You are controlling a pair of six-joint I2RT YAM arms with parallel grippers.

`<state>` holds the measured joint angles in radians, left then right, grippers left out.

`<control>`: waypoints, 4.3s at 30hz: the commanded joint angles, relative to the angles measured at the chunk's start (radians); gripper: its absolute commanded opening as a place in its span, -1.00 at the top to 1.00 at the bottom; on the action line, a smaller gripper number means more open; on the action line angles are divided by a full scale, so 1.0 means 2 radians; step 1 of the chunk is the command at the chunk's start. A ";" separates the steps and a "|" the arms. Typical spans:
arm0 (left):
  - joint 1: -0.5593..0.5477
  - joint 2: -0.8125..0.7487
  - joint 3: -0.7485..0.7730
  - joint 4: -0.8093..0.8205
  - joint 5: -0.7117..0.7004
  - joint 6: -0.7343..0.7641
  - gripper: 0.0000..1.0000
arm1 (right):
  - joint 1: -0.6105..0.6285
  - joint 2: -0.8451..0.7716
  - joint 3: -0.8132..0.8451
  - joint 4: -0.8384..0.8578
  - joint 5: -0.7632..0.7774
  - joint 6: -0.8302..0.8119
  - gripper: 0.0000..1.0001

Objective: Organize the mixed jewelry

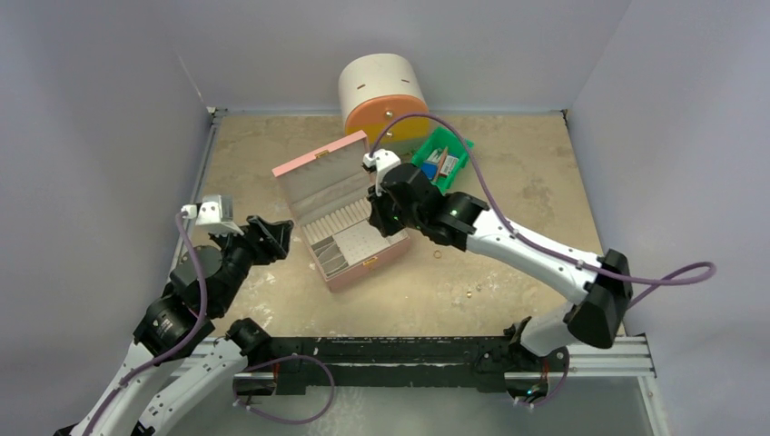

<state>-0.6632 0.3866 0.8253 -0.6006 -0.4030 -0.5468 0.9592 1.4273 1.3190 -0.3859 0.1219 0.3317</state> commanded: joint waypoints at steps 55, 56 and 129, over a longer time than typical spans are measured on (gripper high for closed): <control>0.036 -0.002 0.009 -0.008 -0.059 -0.010 -0.28 | -0.038 0.317 0.176 0.017 0.055 -0.024 1.00; 0.037 -0.002 0.009 -0.008 -0.058 -0.009 -0.28 | -0.038 0.318 0.174 0.018 0.055 -0.023 1.00; 0.061 0.034 0.008 0.001 -0.026 -0.003 -0.27 | -0.082 -0.043 -0.249 0.052 0.192 0.245 0.44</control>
<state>-0.5499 0.4511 0.8253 -0.6453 -0.4641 -0.5629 0.8024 1.2968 0.7959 -0.3199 0.4656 0.7116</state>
